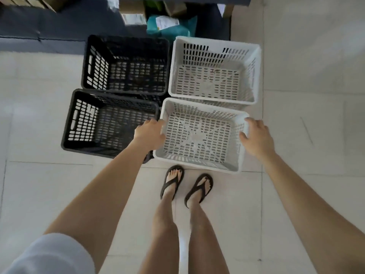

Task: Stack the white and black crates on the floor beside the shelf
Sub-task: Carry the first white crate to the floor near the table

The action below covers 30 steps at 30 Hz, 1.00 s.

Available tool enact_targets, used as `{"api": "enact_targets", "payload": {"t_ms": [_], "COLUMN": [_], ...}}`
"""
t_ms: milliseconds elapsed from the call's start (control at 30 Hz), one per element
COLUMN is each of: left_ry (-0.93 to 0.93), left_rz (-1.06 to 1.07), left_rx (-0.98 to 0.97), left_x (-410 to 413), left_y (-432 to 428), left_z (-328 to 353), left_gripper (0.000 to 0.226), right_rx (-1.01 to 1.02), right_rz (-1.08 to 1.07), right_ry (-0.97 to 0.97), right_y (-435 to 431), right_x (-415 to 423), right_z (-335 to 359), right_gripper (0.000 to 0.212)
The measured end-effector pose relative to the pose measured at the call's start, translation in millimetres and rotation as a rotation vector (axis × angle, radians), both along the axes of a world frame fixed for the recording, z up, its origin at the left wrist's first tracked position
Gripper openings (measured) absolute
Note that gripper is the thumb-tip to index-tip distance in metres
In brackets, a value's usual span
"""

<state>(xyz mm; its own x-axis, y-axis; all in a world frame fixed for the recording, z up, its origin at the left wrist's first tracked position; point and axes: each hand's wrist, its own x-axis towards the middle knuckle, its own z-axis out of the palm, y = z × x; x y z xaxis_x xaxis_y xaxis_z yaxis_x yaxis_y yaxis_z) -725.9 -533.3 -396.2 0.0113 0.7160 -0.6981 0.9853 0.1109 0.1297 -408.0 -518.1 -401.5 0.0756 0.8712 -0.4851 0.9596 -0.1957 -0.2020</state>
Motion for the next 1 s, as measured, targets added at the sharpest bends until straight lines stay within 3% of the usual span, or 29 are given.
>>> {"api": "enact_targets", "payload": {"t_ms": [233,500,800,1000], "left_ry": [-0.010,0.104,0.314,0.402], "left_rz": [0.001,-0.055,-0.091,0.001], "left_rx": [-0.098,-0.105,-0.002,-0.013], "left_x": [0.6,-10.8,-13.0,4.6], "left_y": [19.6,23.6,39.8,44.6], "left_z": [-136.6,-251.4,-307.0,-317.4], "left_gripper": [0.047,0.056,0.044,0.057], "right_rx": [-0.073,-0.181,-0.182,-0.277], "right_rz": [-0.068,-0.154,-0.216,-0.272], "right_ry": [-0.007,-0.129,-0.236,-0.165], "right_y": [4.0,-11.3,-10.5,0.3], "right_x": [10.2,46.1,79.0,86.4], "right_z": [-129.8,-246.2,-307.1,-325.7], "right_gripper": [0.055,0.052,0.046,0.063]}}
